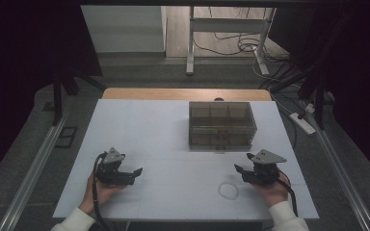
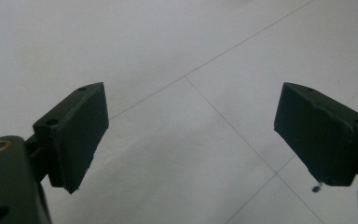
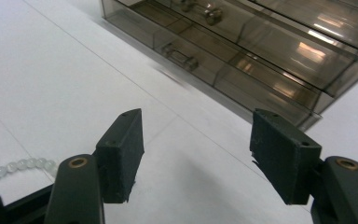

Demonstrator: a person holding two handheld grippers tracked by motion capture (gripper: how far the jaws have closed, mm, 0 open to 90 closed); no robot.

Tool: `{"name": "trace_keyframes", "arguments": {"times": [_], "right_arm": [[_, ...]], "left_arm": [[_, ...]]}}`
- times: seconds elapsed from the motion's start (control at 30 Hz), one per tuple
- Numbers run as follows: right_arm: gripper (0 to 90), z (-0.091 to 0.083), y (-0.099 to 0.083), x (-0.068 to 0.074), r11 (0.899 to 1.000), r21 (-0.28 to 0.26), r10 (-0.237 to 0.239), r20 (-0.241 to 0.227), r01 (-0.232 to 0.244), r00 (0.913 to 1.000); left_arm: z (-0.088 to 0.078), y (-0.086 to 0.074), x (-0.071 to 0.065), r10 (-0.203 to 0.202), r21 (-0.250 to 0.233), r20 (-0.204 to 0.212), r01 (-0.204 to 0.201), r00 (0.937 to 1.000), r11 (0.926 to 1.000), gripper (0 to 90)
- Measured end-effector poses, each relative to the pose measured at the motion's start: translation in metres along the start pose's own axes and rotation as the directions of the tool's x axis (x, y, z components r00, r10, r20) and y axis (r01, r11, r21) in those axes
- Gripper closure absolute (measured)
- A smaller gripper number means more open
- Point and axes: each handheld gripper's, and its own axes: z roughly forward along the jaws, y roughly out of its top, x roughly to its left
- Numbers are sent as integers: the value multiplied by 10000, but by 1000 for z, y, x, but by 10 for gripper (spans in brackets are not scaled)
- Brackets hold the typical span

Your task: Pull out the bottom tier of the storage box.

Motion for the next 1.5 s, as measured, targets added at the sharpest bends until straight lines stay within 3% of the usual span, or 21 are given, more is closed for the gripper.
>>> {"name": "trace_keyframes", "arguments": {"times": [0.43,1.07,1.33,1.5], "right_arm": [[337,-1,-5,-18,9996,196,186,303,-192,9994],[338,5,-6,-25,9992,307,237,395,-249,9989],[338,6,-6,-28,9991,346,226,450,-242,9987],[338,6,-7,-30,9991,326,272,498,-288,9984]], "left_arm": [[13,16,-11,301,11,195,-301,9994,9995,112],[41,36,-26,648,317,337,-658,9973,9973,115],[56,48,-38,961,421,562,-985,9938,9942,120],[61,54,-41,890,433,793,-927,9929,9948,123]]}}
